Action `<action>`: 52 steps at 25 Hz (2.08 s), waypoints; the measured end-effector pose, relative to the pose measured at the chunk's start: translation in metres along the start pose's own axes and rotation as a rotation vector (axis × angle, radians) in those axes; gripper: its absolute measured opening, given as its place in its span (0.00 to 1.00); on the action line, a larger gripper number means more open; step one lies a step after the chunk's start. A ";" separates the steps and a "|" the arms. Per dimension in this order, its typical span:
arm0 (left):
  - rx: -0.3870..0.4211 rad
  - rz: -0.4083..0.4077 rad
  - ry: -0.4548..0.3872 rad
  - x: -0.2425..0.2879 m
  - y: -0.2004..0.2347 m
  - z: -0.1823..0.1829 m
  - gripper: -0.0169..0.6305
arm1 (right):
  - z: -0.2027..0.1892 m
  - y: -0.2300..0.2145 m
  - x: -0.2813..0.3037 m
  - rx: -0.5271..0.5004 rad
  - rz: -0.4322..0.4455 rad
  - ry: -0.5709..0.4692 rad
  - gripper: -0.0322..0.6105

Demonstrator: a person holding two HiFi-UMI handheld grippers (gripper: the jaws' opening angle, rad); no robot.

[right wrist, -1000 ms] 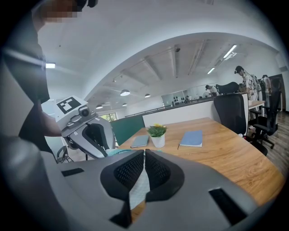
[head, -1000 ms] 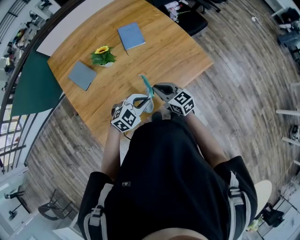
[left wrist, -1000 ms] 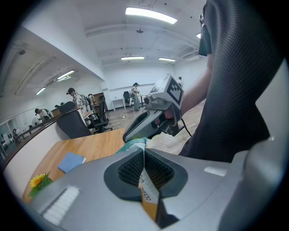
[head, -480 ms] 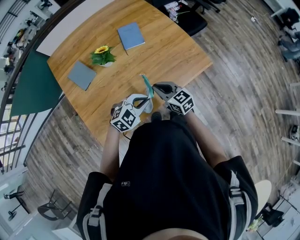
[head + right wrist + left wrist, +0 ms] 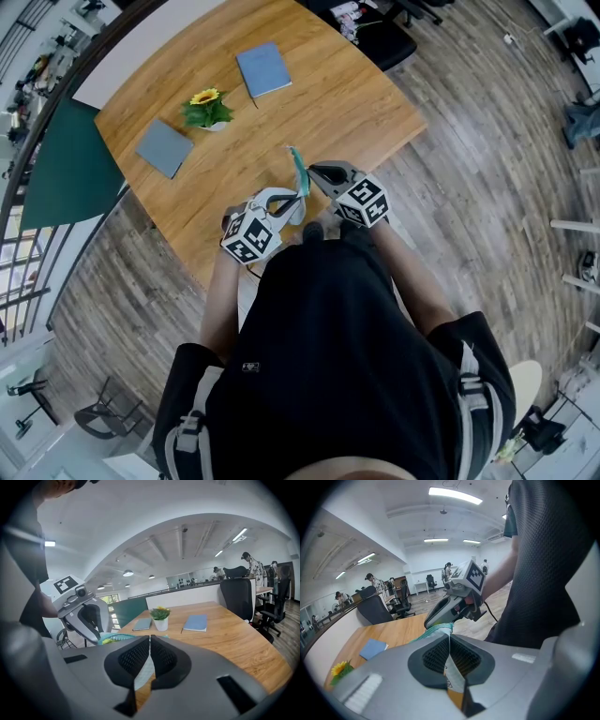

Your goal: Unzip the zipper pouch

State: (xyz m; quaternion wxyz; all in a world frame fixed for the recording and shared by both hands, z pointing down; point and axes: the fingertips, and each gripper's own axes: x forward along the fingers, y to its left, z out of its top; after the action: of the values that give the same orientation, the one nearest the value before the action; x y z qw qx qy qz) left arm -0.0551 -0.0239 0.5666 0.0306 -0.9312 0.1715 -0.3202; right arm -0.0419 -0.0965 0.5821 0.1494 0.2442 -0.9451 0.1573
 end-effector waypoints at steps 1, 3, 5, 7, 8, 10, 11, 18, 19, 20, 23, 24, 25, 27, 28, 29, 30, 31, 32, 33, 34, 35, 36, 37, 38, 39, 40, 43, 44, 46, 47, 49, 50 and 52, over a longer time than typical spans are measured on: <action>0.001 0.001 0.002 0.000 0.000 -0.001 0.04 | 0.000 0.000 0.001 0.001 0.002 -0.003 0.07; 0.001 0.002 0.003 -0.001 0.001 -0.002 0.04 | -0.001 -0.001 0.002 0.000 -0.002 0.000 0.07; -0.001 0.003 0.001 -0.002 0.001 -0.002 0.04 | -0.001 -0.002 0.002 -0.005 -0.011 0.011 0.07; -0.004 0.006 -0.002 -0.003 0.001 -0.002 0.04 | -0.001 -0.004 0.003 -0.005 -0.016 0.013 0.07; -0.007 0.008 -0.002 -0.004 0.002 -0.002 0.04 | -0.001 -0.005 0.003 -0.004 -0.018 0.012 0.07; -0.011 0.007 0.000 -0.004 0.002 -0.003 0.04 | -0.002 -0.007 0.005 0.001 -0.024 0.012 0.07; -0.012 0.007 0.001 -0.005 0.002 -0.004 0.04 | -0.002 -0.007 0.006 0.002 -0.027 0.014 0.07; -0.016 0.007 0.009 -0.007 0.000 -0.005 0.04 | -0.005 -0.010 0.007 0.012 -0.031 0.017 0.07; -0.016 0.008 0.010 -0.007 0.001 -0.005 0.04 | -0.004 -0.010 0.007 0.009 -0.031 0.023 0.07; -0.015 0.009 0.012 -0.008 0.001 -0.006 0.04 | -0.004 -0.010 0.007 0.004 -0.031 0.029 0.07; -0.013 0.010 0.017 -0.007 0.000 -0.007 0.04 | -0.006 -0.011 0.009 -0.003 -0.031 0.033 0.07; -0.013 0.009 0.018 -0.008 0.000 -0.007 0.04 | -0.007 -0.012 0.010 -0.002 -0.035 0.034 0.07; -0.013 0.008 0.018 -0.008 -0.001 -0.007 0.04 | -0.008 -0.013 0.010 -0.001 -0.039 0.035 0.07; -0.013 0.009 0.019 -0.008 -0.001 -0.008 0.04 | -0.008 -0.015 0.010 -0.001 -0.043 0.036 0.07; -0.014 0.010 0.020 -0.008 -0.001 -0.008 0.04 | -0.009 -0.016 0.009 -0.002 -0.043 0.036 0.07; -0.015 0.011 0.021 -0.008 -0.002 -0.009 0.04 | -0.009 -0.017 0.009 -0.004 -0.042 0.038 0.07; -0.016 0.011 0.022 -0.008 -0.002 -0.009 0.04 | -0.010 -0.017 0.008 -0.006 -0.042 0.041 0.07; -0.017 0.011 0.021 -0.008 -0.002 -0.009 0.04 | -0.011 -0.017 0.008 -0.006 -0.044 0.044 0.07; -0.018 0.010 0.020 -0.008 -0.002 -0.009 0.04 | -0.011 -0.018 0.007 -0.006 -0.047 0.045 0.07; -0.018 0.010 0.018 -0.008 -0.003 -0.009 0.04 | -0.011 -0.018 0.006 -0.004 -0.051 0.045 0.07; -0.017 0.009 0.018 -0.008 -0.003 -0.008 0.04 | -0.010 -0.018 0.006 -0.003 -0.054 0.047 0.07; -0.016 0.008 0.018 -0.009 -0.003 -0.008 0.04 | -0.011 -0.018 0.005 -0.003 -0.057 0.048 0.07; -0.015 0.008 0.018 -0.009 -0.004 -0.008 0.04 | -0.011 -0.019 0.005 -0.001 -0.062 0.049 0.07; -0.015 0.006 0.018 -0.009 -0.004 -0.007 0.04 | -0.011 -0.020 0.004 0.003 -0.068 0.049 0.07; -0.015 0.004 0.017 -0.009 -0.005 -0.007 0.04 | -0.012 -0.022 0.003 0.007 -0.075 0.049 0.07; -0.014 0.003 0.017 -0.009 -0.005 -0.006 0.04 | -0.012 -0.024 0.002 0.009 -0.081 0.051 0.07; -0.014 0.002 0.016 -0.009 -0.006 -0.005 0.04 | -0.013 -0.026 0.001 0.008 -0.085 0.054 0.07; -0.014 0.001 0.016 -0.008 -0.007 -0.005 0.04 | -0.016 -0.030 -0.003 0.011 -0.094 0.059 0.07; -0.015 0.001 0.017 -0.008 -0.008 -0.006 0.04 | -0.016 -0.031 -0.004 0.014 -0.098 0.059 0.07; -0.017 -0.001 0.017 -0.008 -0.009 -0.007 0.04 | -0.017 -0.034 -0.005 0.020 -0.107 0.057 0.07; -0.018 -0.002 0.015 -0.008 -0.009 -0.006 0.04 | -0.017 -0.035 -0.006 0.022 -0.110 0.055 0.07; -0.020 -0.001 0.013 -0.009 -0.010 -0.006 0.04 | -0.018 -0.037 -0.007 0.022 -0.114 0.050 0.07; -0.020 -0.001 0.013 -0.009 -0.010 -0.007 0.04 | -0.019 -0.036 -0.007 0.021 -0.115 0.048 0.07; -0.019 -0.001 0.014 -0.010 -0.011 -0.006 0.04 | -0.019 -0.036 -0.008 0.021 -0.116 0.051 0.07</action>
State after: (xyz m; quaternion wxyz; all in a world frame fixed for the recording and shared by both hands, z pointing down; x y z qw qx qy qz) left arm -0.0629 -0.0100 0.5676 0.0203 -0.9293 0.1742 -0.3250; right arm -0.0133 -0.1158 0.6049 0.1795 0.2960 -0.9236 0.1645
